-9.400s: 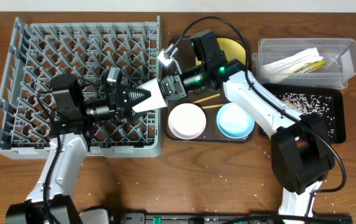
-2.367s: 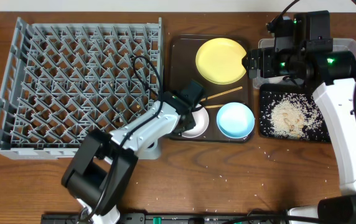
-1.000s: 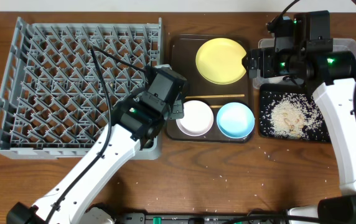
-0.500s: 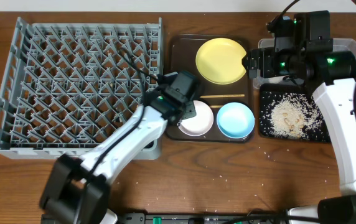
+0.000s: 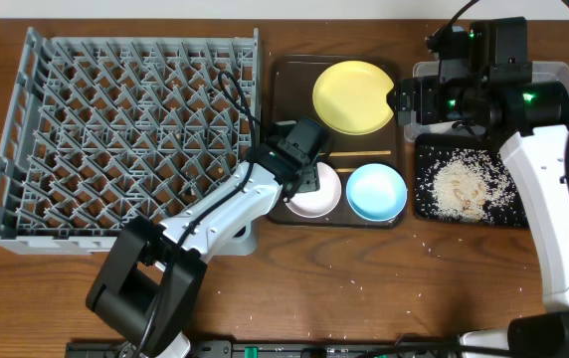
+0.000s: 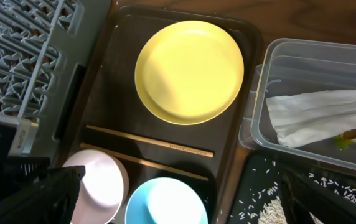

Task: Sort waste into correct bins and load items into the dishwasher
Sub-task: 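Grasp the rim of the pink bowl with the left gripper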

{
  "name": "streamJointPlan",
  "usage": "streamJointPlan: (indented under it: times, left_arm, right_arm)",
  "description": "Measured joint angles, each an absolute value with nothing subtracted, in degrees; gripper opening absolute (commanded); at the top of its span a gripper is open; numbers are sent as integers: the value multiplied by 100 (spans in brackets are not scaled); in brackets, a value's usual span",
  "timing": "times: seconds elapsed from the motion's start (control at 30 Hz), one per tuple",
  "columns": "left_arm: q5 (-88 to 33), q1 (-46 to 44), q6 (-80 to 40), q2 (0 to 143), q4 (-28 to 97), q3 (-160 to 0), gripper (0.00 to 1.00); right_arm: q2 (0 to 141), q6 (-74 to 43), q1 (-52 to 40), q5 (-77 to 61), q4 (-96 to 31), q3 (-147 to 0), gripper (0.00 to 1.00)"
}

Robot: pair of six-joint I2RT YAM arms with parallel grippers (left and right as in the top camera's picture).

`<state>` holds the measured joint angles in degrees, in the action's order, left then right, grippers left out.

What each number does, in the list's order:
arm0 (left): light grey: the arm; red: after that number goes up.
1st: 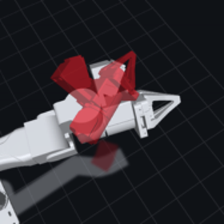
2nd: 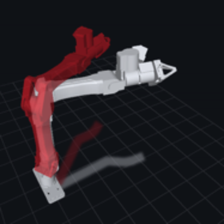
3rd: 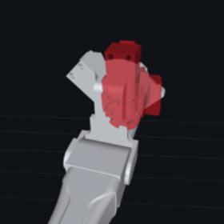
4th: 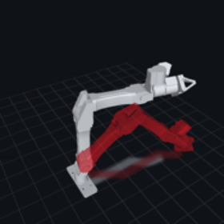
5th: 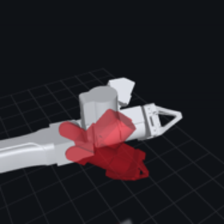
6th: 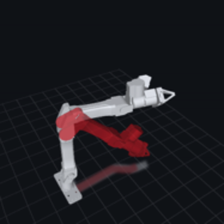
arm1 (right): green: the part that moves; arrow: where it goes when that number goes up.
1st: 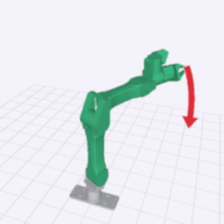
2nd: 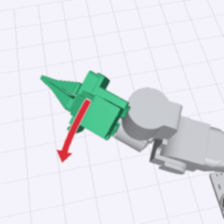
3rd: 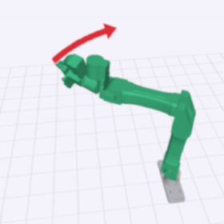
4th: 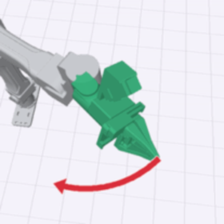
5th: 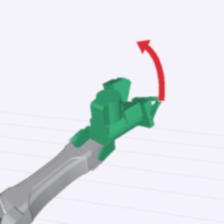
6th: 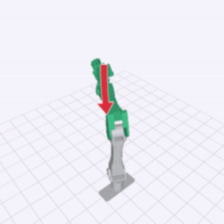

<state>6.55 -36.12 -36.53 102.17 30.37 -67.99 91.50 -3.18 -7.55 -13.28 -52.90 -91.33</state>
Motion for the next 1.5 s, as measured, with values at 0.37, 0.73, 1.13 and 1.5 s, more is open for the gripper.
streamJointPlan:
  times: [0.37,0.73,1.13,1.5]
  left_arm:
    - [73,-3612,-3800,10687,3044,-6799,73]
    - [-119,-3605,-4091,10844,2932,-6794,72]
    - [-530,-3430,-4257,11021,2630,-6801,8]
    - [-757,-3269,-4174,10914,2630,-6792,8]
  right_arm:
    - [9150,-318,-755,-1328,-5290,-9133,99]
    - [9150,-318,-755,-1328,-5290,-9133,99]
    - [9150,-318,-755,-1328,-5290,-9133,99]
    - [9150,-318,-755,-1328,-5290,-9133,99]
